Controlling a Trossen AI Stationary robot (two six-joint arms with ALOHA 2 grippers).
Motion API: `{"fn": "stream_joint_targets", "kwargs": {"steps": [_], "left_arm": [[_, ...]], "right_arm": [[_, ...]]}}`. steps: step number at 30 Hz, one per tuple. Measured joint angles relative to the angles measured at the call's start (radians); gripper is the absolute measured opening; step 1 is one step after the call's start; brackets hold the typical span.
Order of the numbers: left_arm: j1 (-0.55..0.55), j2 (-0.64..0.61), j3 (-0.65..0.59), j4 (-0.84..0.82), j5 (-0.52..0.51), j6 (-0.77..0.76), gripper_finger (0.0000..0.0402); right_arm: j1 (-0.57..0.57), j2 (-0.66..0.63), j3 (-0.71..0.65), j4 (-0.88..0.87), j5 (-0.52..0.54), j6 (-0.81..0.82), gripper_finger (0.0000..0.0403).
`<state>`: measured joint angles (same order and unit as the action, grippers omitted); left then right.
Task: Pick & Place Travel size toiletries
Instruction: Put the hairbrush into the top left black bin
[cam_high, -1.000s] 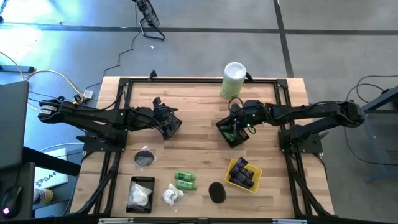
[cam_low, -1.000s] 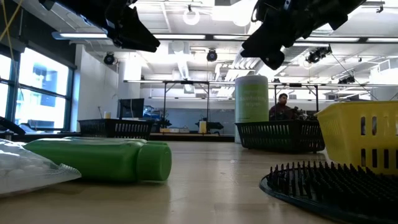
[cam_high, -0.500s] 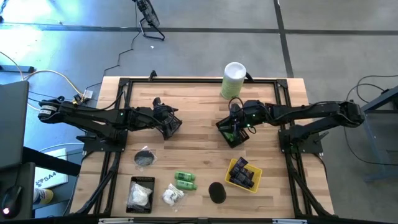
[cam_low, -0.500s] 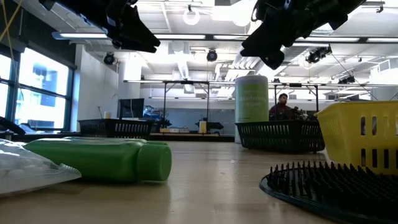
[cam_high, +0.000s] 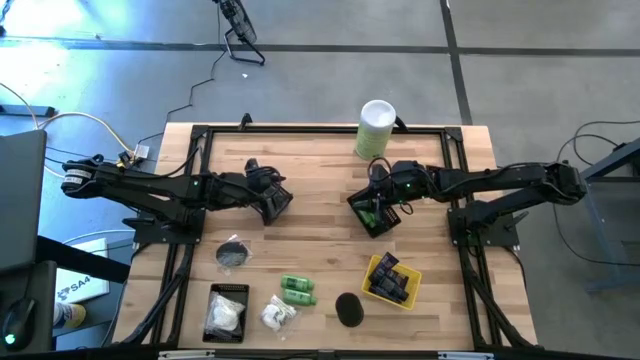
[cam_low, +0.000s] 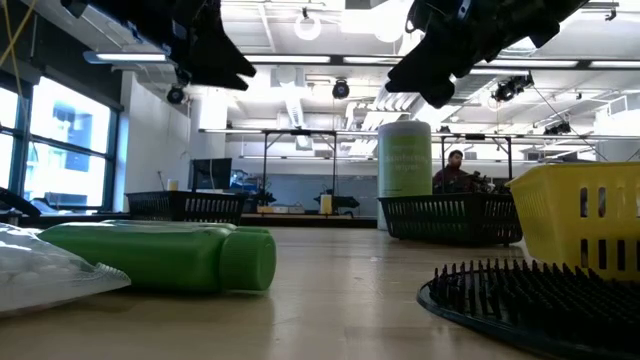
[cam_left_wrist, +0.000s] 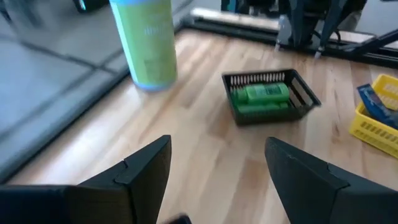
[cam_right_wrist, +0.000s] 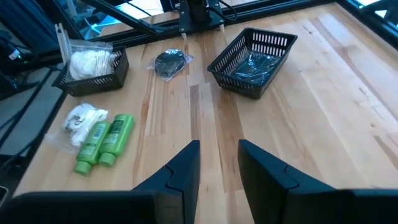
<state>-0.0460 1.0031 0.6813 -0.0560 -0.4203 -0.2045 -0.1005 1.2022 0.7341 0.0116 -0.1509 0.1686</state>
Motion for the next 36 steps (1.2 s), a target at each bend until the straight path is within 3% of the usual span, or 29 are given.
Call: {"fn": "stream_joint_targets", "kwargs": {"steps": [7, 16, 24, 30, 36], "left_arm": [[-0.011, 0.001, 0.0, -0.146, 0.073, -0.196, 0.0253], [-0.162, 0.001, 0.0, -0.197, -0.011, -0.321, 0.0253], [-0.304, 0.076, 0.0, -0.242, -0.137, -0.532, 0.0253], [-0.33, 0.164, 0.028, -0.239, -0.147, -0.614, 0.0253], [-0.329, 0.267, 0.159, -0.294, -0.144, -0.589, 0.0253]], "right_arm": [[0.0, 0.0, 0.0, 0.0, 0.0, -0.066, 0.01], [0.0, 0.0, 0.0, -0.001, 0.0, -0.127, 0.01], [0.0, 0.0, 0.0, 0.0, 0.0, -0.156, 0.01], [0.0, 0.0, 0.0, 0.0, -0.001, -0.166, 0.01], [0.0, 0.0, 0.0, 0.0, -0.004, -0.168, 0.01]]}}
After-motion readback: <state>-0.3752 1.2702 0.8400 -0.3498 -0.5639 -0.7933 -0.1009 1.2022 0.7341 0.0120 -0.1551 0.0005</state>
